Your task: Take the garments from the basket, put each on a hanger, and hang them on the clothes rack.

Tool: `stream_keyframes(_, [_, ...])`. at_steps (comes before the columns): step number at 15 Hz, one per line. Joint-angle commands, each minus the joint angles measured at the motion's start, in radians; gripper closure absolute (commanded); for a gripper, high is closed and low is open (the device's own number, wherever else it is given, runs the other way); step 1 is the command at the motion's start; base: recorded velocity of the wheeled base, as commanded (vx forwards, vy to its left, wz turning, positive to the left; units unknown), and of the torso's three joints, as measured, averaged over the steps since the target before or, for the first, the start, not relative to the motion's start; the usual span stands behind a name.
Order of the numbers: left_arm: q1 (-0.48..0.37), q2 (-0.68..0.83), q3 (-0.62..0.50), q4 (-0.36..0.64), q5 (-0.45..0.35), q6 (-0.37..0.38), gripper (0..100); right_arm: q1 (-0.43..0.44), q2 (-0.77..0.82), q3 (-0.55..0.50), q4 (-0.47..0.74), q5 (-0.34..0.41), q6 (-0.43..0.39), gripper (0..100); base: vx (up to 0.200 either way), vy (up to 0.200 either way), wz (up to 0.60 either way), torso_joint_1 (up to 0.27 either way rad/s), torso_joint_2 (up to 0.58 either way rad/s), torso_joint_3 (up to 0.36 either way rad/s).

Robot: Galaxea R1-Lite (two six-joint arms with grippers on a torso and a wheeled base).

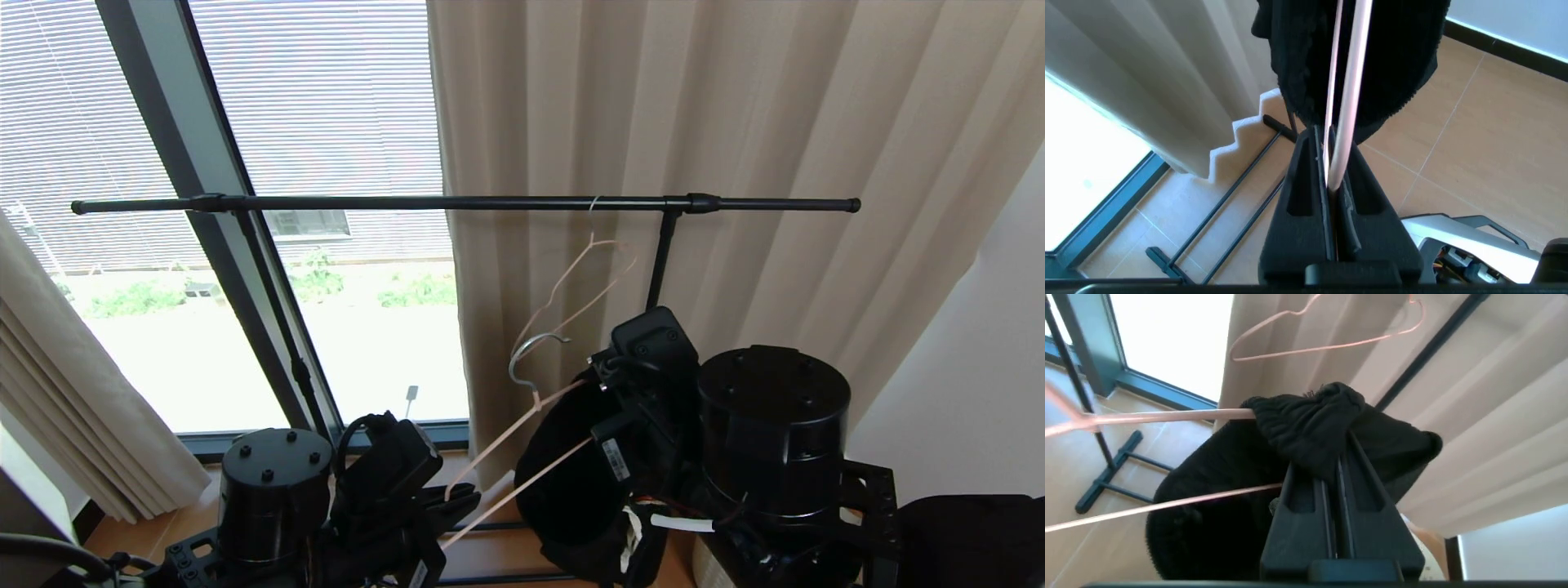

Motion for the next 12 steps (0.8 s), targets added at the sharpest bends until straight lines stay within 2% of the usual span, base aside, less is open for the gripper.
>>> stream_keyframes(1, [0.0, 0.0, 0.0, -0.001, -0.001, 0.0, 100, 0.042, -0.004, -0.01, -0.001, 0.0, 0.02, 100, 0.0, 0.0, 0.0, 0.0, 0.0, 0.0])
stream_keyframes(7, [0.008, -0.003, -0.005, -0.005, 0.008, 0.0, 100, 0.077, -0.03, -0.038, 0.002, -0.023, 0.055, 100, 0.0, 0.0, 0.0, 0.0, 0.0, 0.0])
stream_keyframes(9, [0.046, -0.004, 0.001, -0.05, 0.016, 0.005, 100, 0.059, -0.034, -0.047, 0.005, -0.037, 0.053, 100, 0.0, 0.0, 0.0, 0.0, 0.0, 0.0])
stream_keyframes(12, [0.093, -0.006, -0.003, -0.064, 0.016, 0.009, 100, -0.012, -0.031, -0.064, 0.005, -0.053, 0.05, 100, 0.0, 0.0, 0.0, 0.0, 0.0, 0.0])
